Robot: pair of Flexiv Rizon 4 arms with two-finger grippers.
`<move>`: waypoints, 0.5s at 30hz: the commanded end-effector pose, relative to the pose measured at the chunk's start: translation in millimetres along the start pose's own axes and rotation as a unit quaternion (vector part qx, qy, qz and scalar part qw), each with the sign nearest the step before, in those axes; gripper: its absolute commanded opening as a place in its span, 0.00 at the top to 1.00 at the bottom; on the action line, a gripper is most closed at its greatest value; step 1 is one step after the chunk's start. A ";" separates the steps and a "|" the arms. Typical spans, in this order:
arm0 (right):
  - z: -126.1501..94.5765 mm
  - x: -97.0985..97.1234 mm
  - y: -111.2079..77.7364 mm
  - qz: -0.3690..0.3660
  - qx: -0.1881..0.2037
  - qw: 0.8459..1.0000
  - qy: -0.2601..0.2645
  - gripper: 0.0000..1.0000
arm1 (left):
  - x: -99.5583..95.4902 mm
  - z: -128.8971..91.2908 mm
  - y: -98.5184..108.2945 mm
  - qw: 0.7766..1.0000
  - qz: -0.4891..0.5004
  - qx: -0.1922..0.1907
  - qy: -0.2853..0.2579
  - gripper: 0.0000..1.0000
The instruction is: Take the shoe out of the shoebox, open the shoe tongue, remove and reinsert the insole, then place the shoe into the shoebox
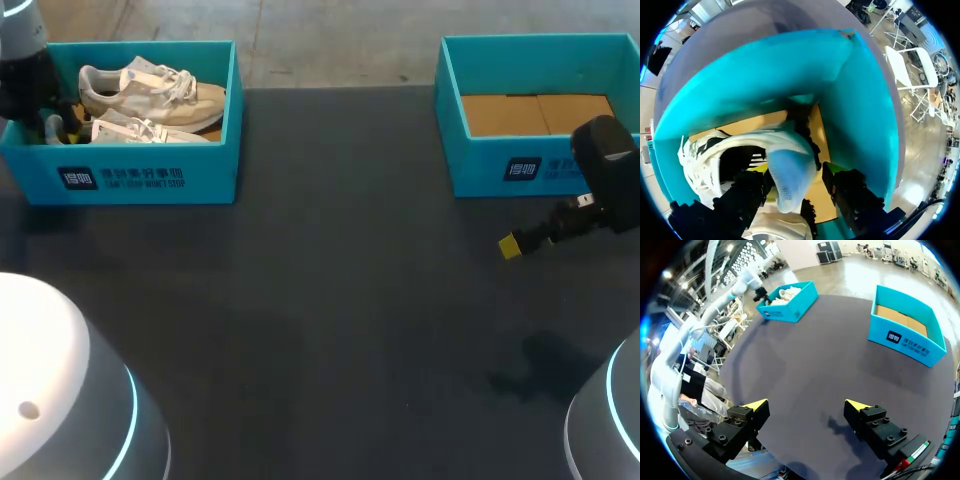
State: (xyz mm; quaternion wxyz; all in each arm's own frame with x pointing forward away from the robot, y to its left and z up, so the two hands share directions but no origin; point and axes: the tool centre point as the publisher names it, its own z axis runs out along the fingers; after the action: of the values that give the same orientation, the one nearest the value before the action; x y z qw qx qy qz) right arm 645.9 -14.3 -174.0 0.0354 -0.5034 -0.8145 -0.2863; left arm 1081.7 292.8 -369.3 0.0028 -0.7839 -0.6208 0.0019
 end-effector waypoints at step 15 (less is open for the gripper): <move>0.0 0.2 -2.3 0.000 -0.002 1.000 -0.001 0.00 | 4.5 11.9 0.2 1.000 0.005 0.017 0.004 0.80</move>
State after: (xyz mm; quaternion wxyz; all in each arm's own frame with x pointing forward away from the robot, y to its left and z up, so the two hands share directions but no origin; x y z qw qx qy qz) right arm 645.9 -14.3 -174.0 0.0354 -0.5034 -0.8145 -0.2863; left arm 1081.2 298.1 -383.3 0.0184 -0.7859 -0.6180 0.0086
